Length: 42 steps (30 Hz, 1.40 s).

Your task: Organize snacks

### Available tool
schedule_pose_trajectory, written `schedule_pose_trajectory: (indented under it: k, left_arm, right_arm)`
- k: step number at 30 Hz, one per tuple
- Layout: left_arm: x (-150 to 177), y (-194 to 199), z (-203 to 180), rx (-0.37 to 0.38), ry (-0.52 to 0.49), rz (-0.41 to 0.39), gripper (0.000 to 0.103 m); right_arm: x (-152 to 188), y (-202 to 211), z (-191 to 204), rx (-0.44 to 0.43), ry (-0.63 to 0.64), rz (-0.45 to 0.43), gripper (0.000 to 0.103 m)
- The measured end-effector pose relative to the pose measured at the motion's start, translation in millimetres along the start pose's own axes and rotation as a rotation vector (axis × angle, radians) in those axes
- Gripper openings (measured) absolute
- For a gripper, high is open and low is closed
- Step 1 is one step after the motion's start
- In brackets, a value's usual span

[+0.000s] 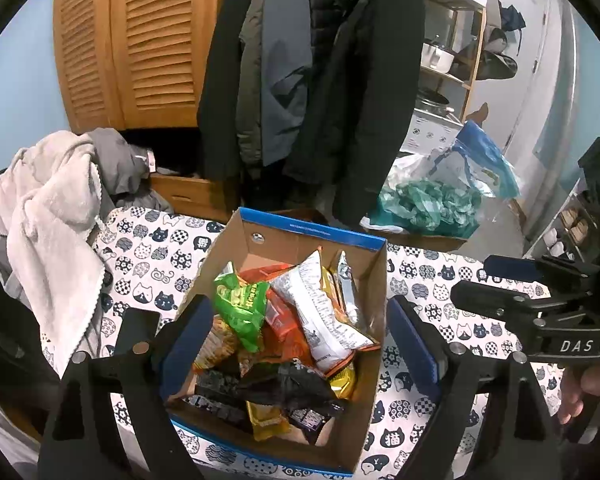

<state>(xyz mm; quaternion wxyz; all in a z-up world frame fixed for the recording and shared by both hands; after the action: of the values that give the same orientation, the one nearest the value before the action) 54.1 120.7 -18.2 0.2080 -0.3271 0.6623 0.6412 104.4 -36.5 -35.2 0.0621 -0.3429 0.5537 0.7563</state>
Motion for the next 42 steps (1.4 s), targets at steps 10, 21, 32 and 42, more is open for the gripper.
schedule_pose_trajectory:
  k: [10, 21, 32, 42]
  left_arm:
    - [2, -9, -8, -0.001, -0.012, 0.045, 0.092]
    - [-1, -9, -20, -0.023, -0.063, 0.036, 0.093]
    - [1, -10, -23, -0.042, -0.091, 0.034, 0.093]
    - [1, -6, -20, -0.039, -0.086, 0.029, 0.093]
  right_arm:
    - [5, 8, -2, 0.024, 0.027, -0.013, 0.078]
    - [8, 8, -18, 0.03, -0.01, -0.006, 0.078]
    - [9, 6, -22, 0.03, -0.022, -0.001, 0.078]
    - [7, 10, -14, 0.029, -0.005, -0.013, 0.078]
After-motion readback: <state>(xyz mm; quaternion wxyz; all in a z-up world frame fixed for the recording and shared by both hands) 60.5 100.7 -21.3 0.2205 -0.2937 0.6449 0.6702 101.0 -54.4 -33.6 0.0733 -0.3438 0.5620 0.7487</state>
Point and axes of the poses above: each gripper's, at about its wrist camera, not at the fingertips, and y roughly against the way its jaws point, z to its left, x to its underside, the point moved 5 cm from there along -y, roughly the way its jaws point, and after that the axes turned 2 degrees about -z, right-handed, at the moved point
